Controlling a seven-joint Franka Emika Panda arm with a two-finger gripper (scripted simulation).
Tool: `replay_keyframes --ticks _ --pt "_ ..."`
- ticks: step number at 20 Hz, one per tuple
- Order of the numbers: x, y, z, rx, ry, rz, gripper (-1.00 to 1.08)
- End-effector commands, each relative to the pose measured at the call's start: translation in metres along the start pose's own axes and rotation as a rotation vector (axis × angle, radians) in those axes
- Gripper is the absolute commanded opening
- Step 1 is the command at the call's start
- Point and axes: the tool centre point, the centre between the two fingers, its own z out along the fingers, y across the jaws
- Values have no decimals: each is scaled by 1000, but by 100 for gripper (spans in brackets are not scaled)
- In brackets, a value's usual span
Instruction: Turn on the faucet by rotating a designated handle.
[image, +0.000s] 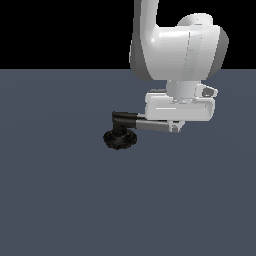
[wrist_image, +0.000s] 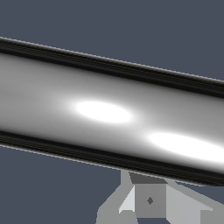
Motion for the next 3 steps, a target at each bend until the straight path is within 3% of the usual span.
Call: replay_keyframes --ticks 1,3 --pt "5 16 3 -4 -1 15 -100" --pt "8 18 3 -4 -1 15 -100"
